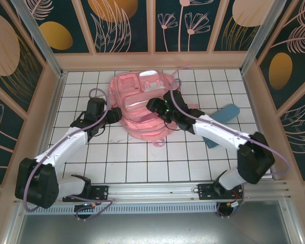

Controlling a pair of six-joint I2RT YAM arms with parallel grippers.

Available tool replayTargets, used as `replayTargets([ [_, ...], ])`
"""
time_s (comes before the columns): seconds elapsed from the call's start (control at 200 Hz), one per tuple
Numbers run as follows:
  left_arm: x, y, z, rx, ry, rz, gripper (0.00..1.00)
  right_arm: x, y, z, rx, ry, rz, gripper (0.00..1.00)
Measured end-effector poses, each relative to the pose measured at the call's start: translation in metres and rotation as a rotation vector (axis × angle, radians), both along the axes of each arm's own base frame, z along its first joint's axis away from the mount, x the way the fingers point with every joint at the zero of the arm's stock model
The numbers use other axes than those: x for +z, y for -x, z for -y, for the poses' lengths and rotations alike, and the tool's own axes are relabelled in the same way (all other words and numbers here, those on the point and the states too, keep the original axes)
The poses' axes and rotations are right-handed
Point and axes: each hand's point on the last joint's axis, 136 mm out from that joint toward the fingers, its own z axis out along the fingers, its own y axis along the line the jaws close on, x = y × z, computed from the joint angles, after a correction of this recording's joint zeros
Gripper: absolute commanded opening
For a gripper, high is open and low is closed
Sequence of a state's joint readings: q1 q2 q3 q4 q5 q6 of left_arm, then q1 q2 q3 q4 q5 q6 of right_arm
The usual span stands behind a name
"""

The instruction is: Pack the student bag

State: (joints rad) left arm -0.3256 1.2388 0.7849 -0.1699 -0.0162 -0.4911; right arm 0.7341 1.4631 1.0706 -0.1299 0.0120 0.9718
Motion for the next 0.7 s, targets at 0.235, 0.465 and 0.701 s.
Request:
replayTargets([
  [0.235, 0.018, 0.002, -0.008, 0.033, -0.005, 0.050, 0.93, -0.010, -0.038, 0.157, -0.354, 0.317, 0.020, 0.99],
  [0.465, 0.033, -0.002, -0.006, 0.018, -0.010, 0.077, 0.97, -0.069, -0.031, 0.287, -0.603, 0.536, -0.168, 0.99],
  [0.701, 0.040, -0.004, -0.001, -0.007, 0.000, 0.089, 0.98, -0.115, -0.032, 0.319, -0.620, 0.567, -0.309, 0.99],
])
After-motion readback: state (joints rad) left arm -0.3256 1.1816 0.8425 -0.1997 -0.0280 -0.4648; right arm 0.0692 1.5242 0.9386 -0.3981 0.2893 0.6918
